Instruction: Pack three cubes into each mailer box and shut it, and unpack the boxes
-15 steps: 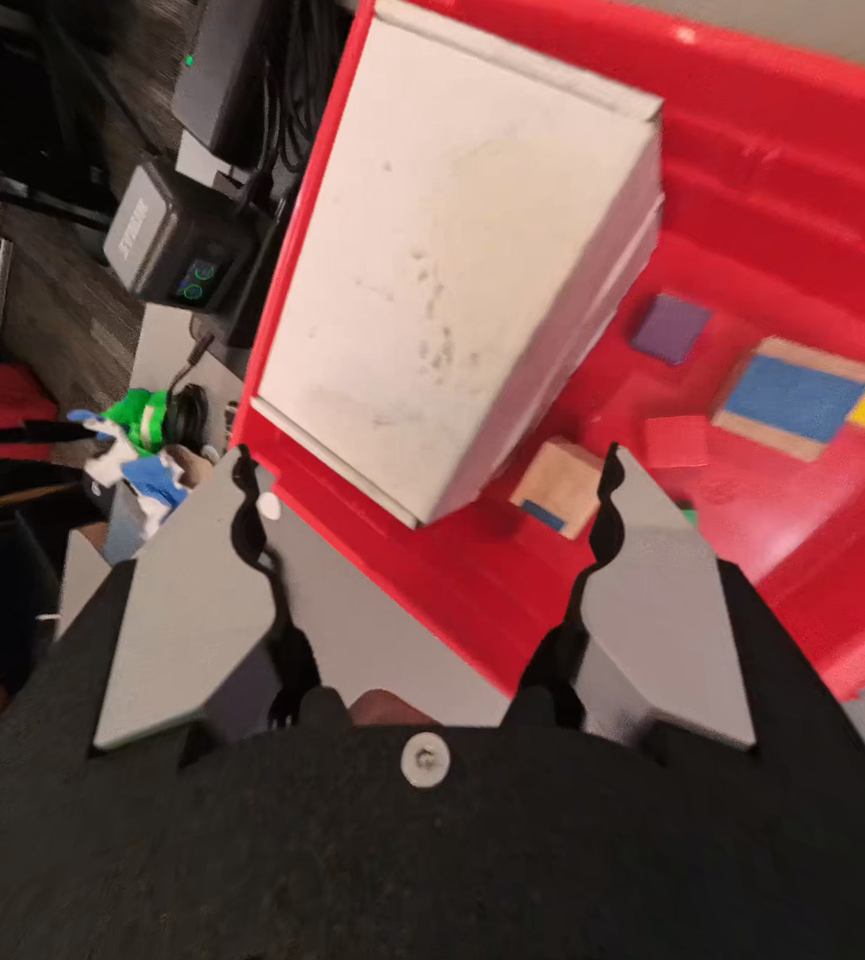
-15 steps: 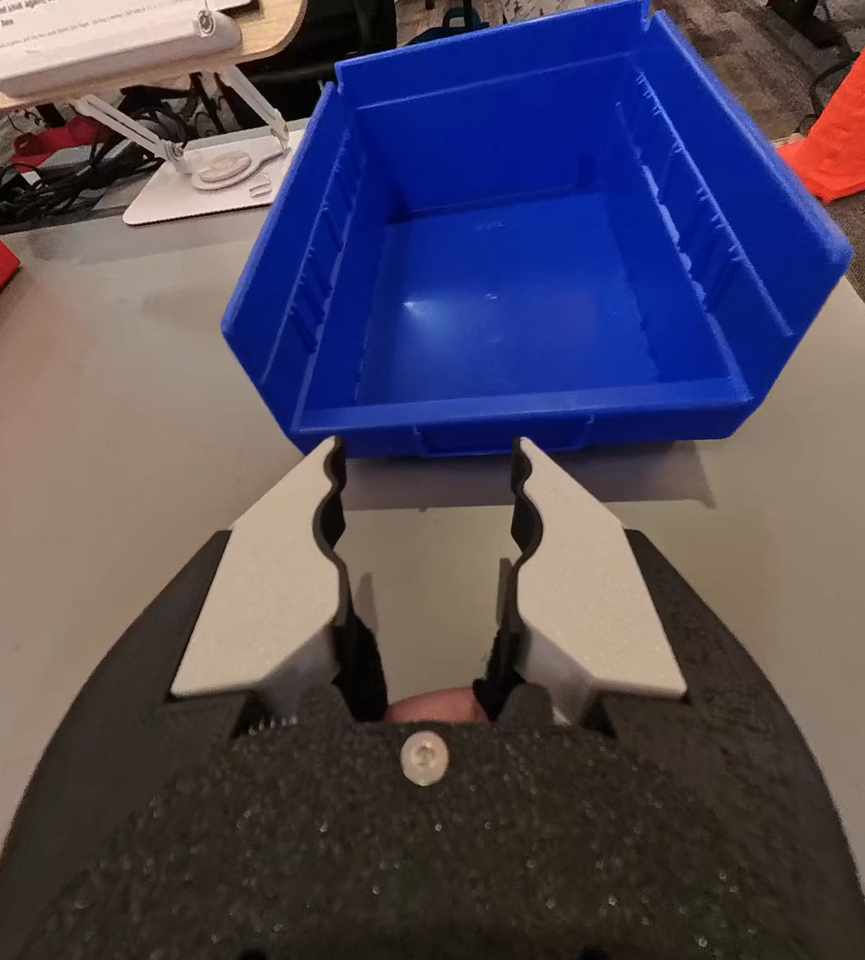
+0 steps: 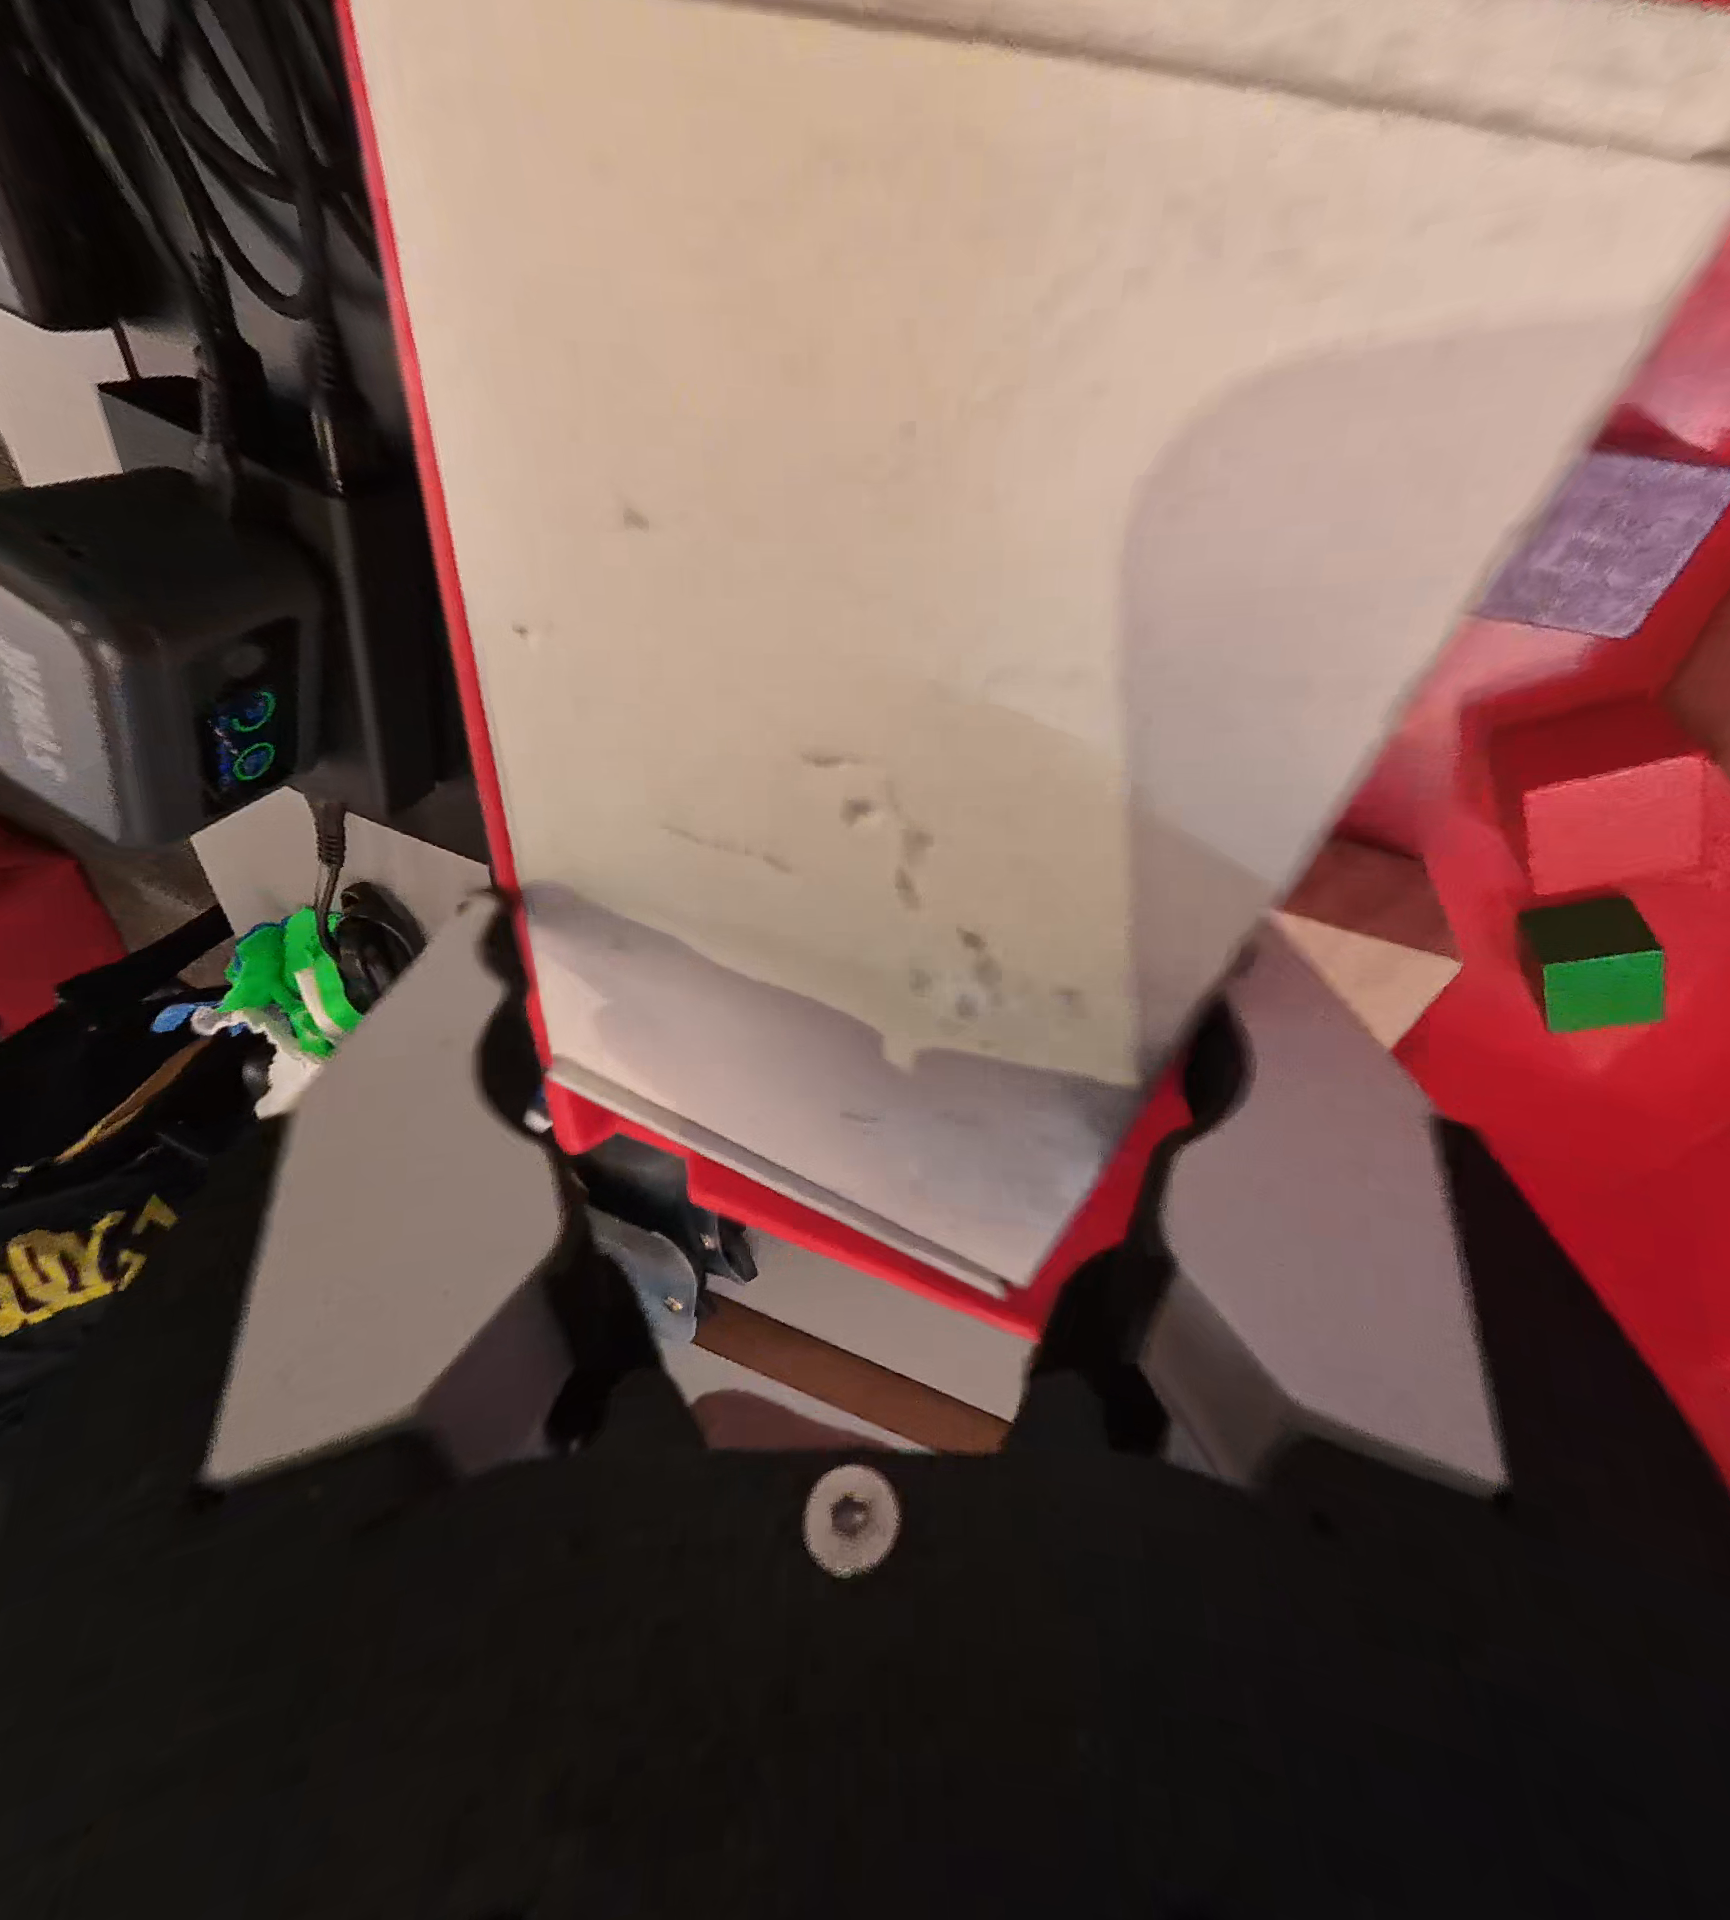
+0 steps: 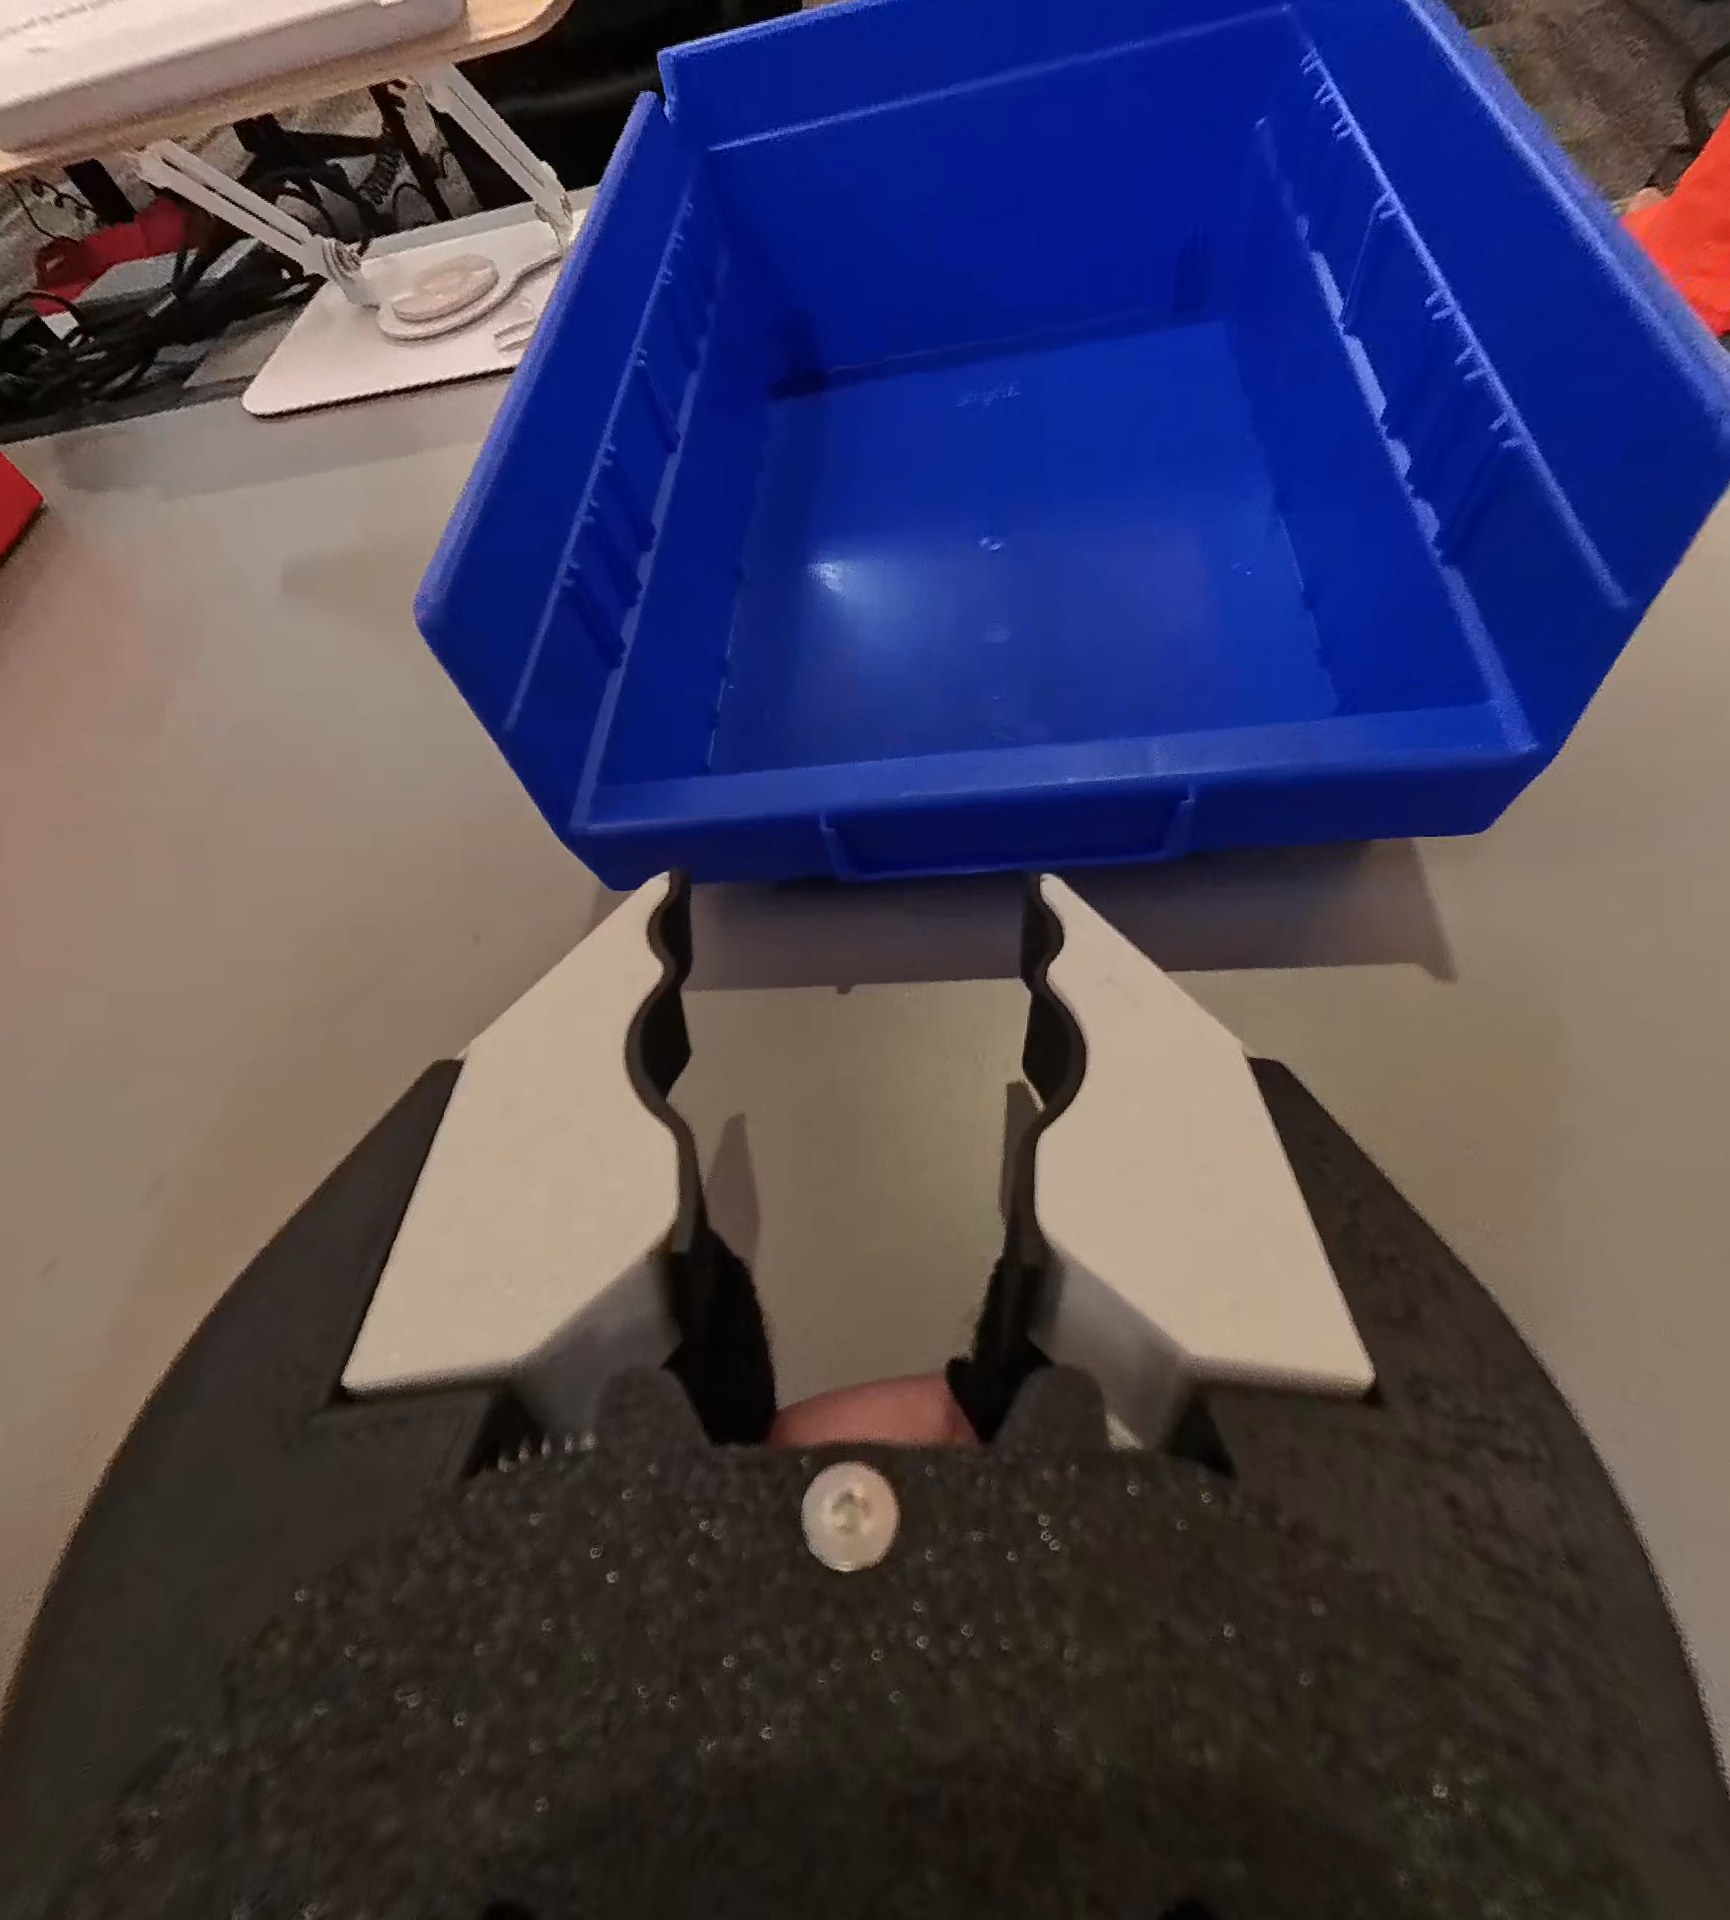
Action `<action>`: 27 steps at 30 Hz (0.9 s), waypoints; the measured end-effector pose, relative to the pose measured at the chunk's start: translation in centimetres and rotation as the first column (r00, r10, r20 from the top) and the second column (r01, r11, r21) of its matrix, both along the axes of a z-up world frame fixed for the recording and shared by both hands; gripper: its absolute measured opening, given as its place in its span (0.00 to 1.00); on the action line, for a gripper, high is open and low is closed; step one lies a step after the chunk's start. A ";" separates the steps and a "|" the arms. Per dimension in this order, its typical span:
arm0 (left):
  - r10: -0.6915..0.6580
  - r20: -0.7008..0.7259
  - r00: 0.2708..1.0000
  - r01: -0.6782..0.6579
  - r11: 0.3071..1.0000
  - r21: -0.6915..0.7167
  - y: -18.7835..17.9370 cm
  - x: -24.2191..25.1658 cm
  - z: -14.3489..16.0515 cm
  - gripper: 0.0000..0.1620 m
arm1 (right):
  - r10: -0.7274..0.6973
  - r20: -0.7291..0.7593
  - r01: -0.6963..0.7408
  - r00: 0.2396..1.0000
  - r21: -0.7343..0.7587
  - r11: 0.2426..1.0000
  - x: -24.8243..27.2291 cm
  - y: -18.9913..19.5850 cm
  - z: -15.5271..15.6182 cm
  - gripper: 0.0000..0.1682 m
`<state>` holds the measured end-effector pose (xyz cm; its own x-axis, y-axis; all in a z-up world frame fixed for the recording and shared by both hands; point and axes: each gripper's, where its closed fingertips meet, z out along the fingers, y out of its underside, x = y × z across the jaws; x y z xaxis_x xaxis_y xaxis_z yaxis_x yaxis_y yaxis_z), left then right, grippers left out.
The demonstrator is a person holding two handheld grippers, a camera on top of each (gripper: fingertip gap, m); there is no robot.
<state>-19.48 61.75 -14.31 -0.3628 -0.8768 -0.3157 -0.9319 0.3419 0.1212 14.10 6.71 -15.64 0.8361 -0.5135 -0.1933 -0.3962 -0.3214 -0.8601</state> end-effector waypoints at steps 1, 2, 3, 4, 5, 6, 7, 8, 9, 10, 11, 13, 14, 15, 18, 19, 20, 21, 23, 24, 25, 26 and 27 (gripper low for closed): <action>-0.010 0.007 1.000 0.010 1.000 0.011 -0.1 0.1 0.4 0.75 | 0.002 -0.004 -0.002 1.000 0.000 1.000 0.0 0.0 0.0 0.37; -0.018 0.005 1.000 0.018 0.999 0.033 0.0 0.0 0.8 0.74 | 0.005 -0.010 -0.005 1.000 0.001 1.000 -0.1 0.0 -0.1 0.37; -0.026 -0.010 1.000 0.027 0.998 0.053 0.0 -0.4 1.1 0.74 | 0.007 -0.016 -0.007 1.000 0.004 1.000 -0.2 0.0 -0.1 0.37; -0.035 -0.033 0.999 0.037 0.998 0.057 -0.2 -0.8 1.3 0.74 | 0.011 -0.022 -0.011 1.000 0.007 1.000 -0.3 0.0 -0.1 0.37; -0.043 -0.048 0.998 0.046 0.997 0.058 -0.5 -1.2 1.3 0.74 | 0.015 -0.026 -0.015 1.000 0.011 1.000 -0.4 0.1 -0.1 0.37; -0.053 -0.057 0.997 0.057 0.996 0.065 -0.7 -1.5 1.5 0.74 | 0.019 -0.030 -0.019 0.999 0.014 1.000 -0.6 0.2 0.0 0.37; -0.063 -0.063 0.996 0.068 0.994 0.081 -0.8 -1.7 1.8 0.74 | 0.023 -0.033 -0.023 0.999 0.016 1.000 -0.7 0.2 0.0 0.37; -0.070 -0.064 0.996 0.076 0.992 0.104 -0.9 -1.8 2.3 0.74 | 0.028 -0.032 -0.028 0.999 0.017 0.999 -0.9 0.2 0.1 0.37; -0.073 -0.056 0.996 0.080 0.989 0.124 -0.9 -1.8 3.0 0.74 | 0.030 -0.028 -0.030 0.999 0.014 0.999 -1.0 0.2 0.1 0.37; -0.076 -0.041 0.996 0.081 0.987 0.137 -1.1 -1.6 3.8 0.74 | 0.028 -0.021 -0.028 0.999 0.011 1.000 -1.0 0.1 0.1 0.37; -0.079 -0.020 0.997 0.081 0.986 0.145 -1.4 -1.3 4.8 0.74 | 0.027 -0.014 -0.027 1.000 0.010 1.000 -1.0 0.0 0.2 0.37; -0.093 0.023 0.995 0.088 0.981 0.173 -2.1 -0.6 7.1 0.74 | 0.024 -0.003 -0.024 1.000 0.013 1.000 -1.0 -0.1 0.4 0.37; -0.105 0.048 0.993 0.095 0.978 0.186 -2.6 0.0 8.3 0.73 | 0.022 0.000 -0.022 1.000 0.017 1.000 -1.0 -0.2 0.6 0.37; -0.115 0.078 0.990 0.099 0.977 0.187 -3.3 0.7 9.6 0.73 | 0.024 0.002 -0.024 1.000 0.021 0.999 -1.1 -0.2 0.7 0.37; -0.144 0.189 0.971 0.122 0.985 0.125 -7.0 3.6 12.5 0.73 | 0.037 0.014 -0.037 0.999 0.015 0.999 -1.4 -0.1 0.7 0.37; -0.154 0.226 0.962 0.138 0.987 0.083 -8.8 4.8 13.0 0.74 | 0.043 0.021 -0.043 0.999 0.013 0.999 -1.6 0.0 0.8 0.37; -0.162 0.256 0.953 0.160 0.987 0.030 -10.7 6.0 13.2 0.73 | 0.050 0.025 -0.050 0.998 0.011 0.999 -1.8 0.1 0.8 0.37; -0.176 0.277 0.945 0.190 0.982 -0.022 -12.8 7.2 13.2 0.73 | 0.057 0.029 -0.058 0.998 0.009 0.998 -2.0 0.2 0.8 0.37; -0.217 0.283 0.934 0.258 0.960 -0.113 -17.1 9.2 12.4 0.73 | 0.078 0.046 -0.079 0.996 0.011 0.997 -2.5 0.6 1.0 0.38; -0.240 0.269 0.933 0.288 0.945 -0.155 -19.1 10.0 11.8 0.74 | 0.096 0.073 -0.098 0.993 0.018 0.995 -2.9 0.9 1.4 0.38; -0.261 0.250 0.933 0.312 0.930 -0.195 -21.1 10.7 10.9 0.73 | 0.121 0.111 -0.124 0.986 0.019 0.992 -3.3 1.3 1.9 0.38; -0.283 0.229 0.931 0.334 0.914 -0.230 -23.0 11.3 9.9 0.73 | 0.159 0.151 -0.163 0.976 0.012 0.987 -4.1 1.8 2.2 0.38; -0.305 0.207 0.929 0.353 0.899 -0.260 -24.7 11.9 8.8 0.73 | 0.207 0.184 -0.209 0.961 -0.006 0.978 -5.1 2.3 2.3 0.38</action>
<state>-7.58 37.08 -5.51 -0.6132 -0.7766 -0.1445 -0.7583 0.6299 -0.1676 8.98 9.01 -13.38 0.9459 -0.3228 -0.0330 -0.1577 -0.3686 -0.9161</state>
